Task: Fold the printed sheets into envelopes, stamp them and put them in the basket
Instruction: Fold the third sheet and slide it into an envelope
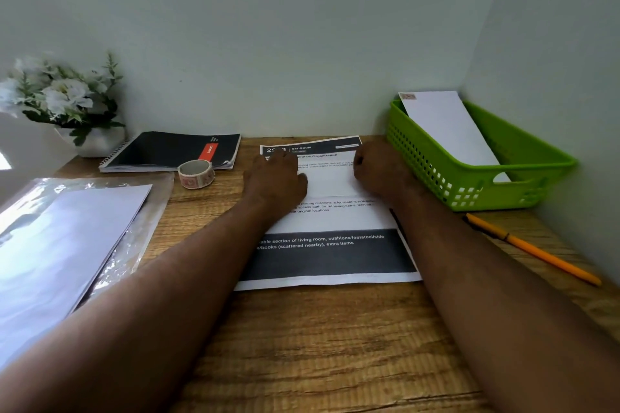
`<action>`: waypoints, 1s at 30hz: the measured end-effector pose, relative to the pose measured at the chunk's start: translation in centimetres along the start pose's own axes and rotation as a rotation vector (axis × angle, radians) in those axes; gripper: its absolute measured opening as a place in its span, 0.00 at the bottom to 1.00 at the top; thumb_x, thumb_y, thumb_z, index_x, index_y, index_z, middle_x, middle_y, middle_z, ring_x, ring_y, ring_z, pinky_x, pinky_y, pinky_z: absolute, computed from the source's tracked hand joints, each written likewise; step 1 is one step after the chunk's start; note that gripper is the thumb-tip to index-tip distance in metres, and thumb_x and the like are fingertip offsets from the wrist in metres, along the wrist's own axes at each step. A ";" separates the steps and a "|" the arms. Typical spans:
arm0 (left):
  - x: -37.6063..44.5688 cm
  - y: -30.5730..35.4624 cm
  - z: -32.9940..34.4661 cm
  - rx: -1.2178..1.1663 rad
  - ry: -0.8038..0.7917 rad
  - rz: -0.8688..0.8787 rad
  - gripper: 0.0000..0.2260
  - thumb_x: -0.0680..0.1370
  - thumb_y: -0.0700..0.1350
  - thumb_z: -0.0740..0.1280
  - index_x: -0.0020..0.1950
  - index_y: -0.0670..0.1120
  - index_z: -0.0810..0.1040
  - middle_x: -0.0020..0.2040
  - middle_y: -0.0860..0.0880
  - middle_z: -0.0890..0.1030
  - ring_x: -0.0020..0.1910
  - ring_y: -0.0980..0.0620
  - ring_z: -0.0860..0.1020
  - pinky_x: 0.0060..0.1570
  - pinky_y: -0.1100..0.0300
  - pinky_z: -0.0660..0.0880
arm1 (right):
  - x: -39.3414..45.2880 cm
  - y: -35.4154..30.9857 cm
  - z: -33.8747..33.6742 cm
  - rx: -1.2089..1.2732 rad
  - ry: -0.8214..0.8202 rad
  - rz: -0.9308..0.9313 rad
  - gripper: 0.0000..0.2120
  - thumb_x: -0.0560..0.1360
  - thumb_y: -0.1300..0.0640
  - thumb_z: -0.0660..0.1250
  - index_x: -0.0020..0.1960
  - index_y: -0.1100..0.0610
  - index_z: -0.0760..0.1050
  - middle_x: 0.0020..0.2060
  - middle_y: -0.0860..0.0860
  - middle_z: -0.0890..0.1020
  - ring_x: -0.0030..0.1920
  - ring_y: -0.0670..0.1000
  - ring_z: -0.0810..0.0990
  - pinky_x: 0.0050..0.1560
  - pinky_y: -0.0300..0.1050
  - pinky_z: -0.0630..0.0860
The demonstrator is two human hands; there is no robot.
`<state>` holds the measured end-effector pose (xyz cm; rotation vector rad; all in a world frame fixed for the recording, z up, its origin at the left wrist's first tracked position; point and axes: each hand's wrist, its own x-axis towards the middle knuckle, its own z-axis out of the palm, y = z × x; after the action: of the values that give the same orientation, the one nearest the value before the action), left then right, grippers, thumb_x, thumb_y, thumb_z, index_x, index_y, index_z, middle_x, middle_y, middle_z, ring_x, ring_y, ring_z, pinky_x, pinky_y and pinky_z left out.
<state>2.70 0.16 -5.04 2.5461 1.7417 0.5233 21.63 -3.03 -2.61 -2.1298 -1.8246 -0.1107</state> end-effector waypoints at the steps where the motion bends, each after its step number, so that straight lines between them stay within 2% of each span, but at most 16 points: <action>1: -0.1 0.0 0.0 0.019 -0.001 -0.005 0.18 0.79 0.54 0.57 0.64 0.47 0.72 0.65 0.45 0.72 0.64 0.38 0.70 0.63 0.46 0.66 | -0.1 0.2 0.1 -0.005 0.003 0.016 0.09 0.68 0.60 0.63 0.44 0.58 0.81 0.42 0.56 0.84 0.45 0.58 0.82 0.48 0.50 0.79; 4: -0.2 -0.1 0.0 0.024 -0.023 -0.005 0.18 0.80 0.54 0.56 0.67 0.51 0.70 0.67 0.47 0.70 0.66 0.38 0.67 0.64 0.44 0.63 | -0.5 0.0 0.4 -0.025 0.058 -0.038 0.10 0.71 0.55 0.64 0.48 0.57 0.81 0.46 0.55 0.83 0.51 0.58 0.80 0.52 0.49 0.77; 7: -0.3 -0.2 0.0 -0.004 -0.007 0.026 0.15 0.80 0.52 0.56 0.64 0.52 0.72 0.66 0.47 0.71 0.66 0.39 0.67 0.66 0.43 0.61 | -0.3 -0.8 0.8 0.019 -0.005 -0.119 0.09 0.74 0.49 0.64 0.48 0.53 0.80 0.48 0.54 0.82 0.54 0.56 0.78 0.57 0.47 0.71; 11: -0.7 0.3 -0.5 0.027 0.025 0.017 0.15 0.80 0.50 0.56 0.66 0.54 0.71 0.66 0.48 0.71 0.67 0.41 0.65 0.65 0.43 0.58 | 1.0 -0.7 2.3 0.167 -0.085 -0.018 0.09 0.64 0.40 0.57 0.35 0.43 0.71 0.45 0.47 0.80 0.53 0.57 0.77 0.58 0.58 0.71; 14: -0.7 0.4 -1.0 -0.020 0.113 0.016 0.13 0.80 0.48 0.58 0.62 0.55 0.75 0.64 0.48 0.71 0.67 0.44 0.66 0.66 0.44 0.56 | 1.1 -0.7 2.9 0.207 -0.088 -0.056 0.12 0.63 0.37 0.54 0.37 0.41 0.71 0.48 0.46 0.78 0.56 0.55 0.75 0.60 0.60 0.68; 16: -0.6 0.3 -1.5 -0.092 0.212 0.021 0.11 0.79 0.48 0.59 0.56 0.55 0.79 0.59 0.49 0.74 0.64 0.46 0.69 0.65 0.48 0.55 | 0.3 -1.3 2.2 0.253 -0.094 -0.132 0.10 0.68 0.39 0.56 0.43 0.40 0.73 0.51 0.47 0.78 0.58 0.54 0.74 0.61 0.60 0.67; 18: -0.5 0.3 -1.7 -0.117 0.288 0.051 0.11 0.78 0.48 0.60 0.54 0.53 0.81 0.56 0.50 0.75 0.61 0.47 0.72 0.61 0.53 0.52 | 0.0 -1.6 1.9 0.313 -0.078 -0.167 0.08 0.71 0.44 0.58 0.44 0.41 0.75 0.46 0.44 0.80 0.54 0.51 0.77 0.59 0.60 0.69; 20: -0.6 0.3 -1.8 -0.081 0.321 0.081 0.11 0.78 0.50 0.61 0.53 0.54 0.82 0.56 0.52 0.77 0.61 0.48 0.73 0.63 0.52 0.49 | -0.3 -2.1 1.5 0.342 -0.001 -0.190 0.10 0.72 0.46 0.58 0.45 0.44 0.77 0.44 0.44 0.81 0.53 0.50 0.79 0.59 0.60 0.69; 23: -0.6 0.8 -2.1 -0.026 0.284 0.111 0.12 0.78 0.49 0.59 0.53 0.53 0.82 0.55 0.54 0.79 0.61 0.49 0.73 0.67 0.44 0.46 | -0.5 -2.8 1.1 0.221 0.117 -0.301 0.08 0.77 0.53 0.61 0.51 0.48 0.79 0.50 0.46 0.82 0.57 0.51 0.77 0.59 0.52 0.62; 26: -0.7 0.8 -2.6 -0.058 0.289 0.126 0.13 0.77 0.50 0.60 0.53 0.54 0.83 0.53 0.54 0.82 0.60 0.50 0.74 0.67 0.44 0.47 | -0.9 -3.1 0.8 0.165 0.176 -0.361 0.11 0.77 0.53 0.59 0.53 0.51 0.79 0.51 0.48 0.81 0.56 0.52 0.77 0.54 0.50 0.59; 30: -0.7 0.3 -2.7 -0.123 0.340 0.163 0.15 0.74 0.56 0.58 0.49 0.57 0.83 0.45 0.55 0.84 0.56 0.53 0.77 0.66 0.47 0.47 | -1.1 -3.1 0.8 0.123 0.211 -0.414 0.14 0.74 0.52 0.57 0.53 0.50 0.79 0.47 0.48 0.81 0.53 0.53 0.78 0.52 0.50 0.60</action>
<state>2.03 -1.06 -2.62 2.6450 1.5295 1.0910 18.28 -3.44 -3.00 -1.5690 -2.0544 -0.3003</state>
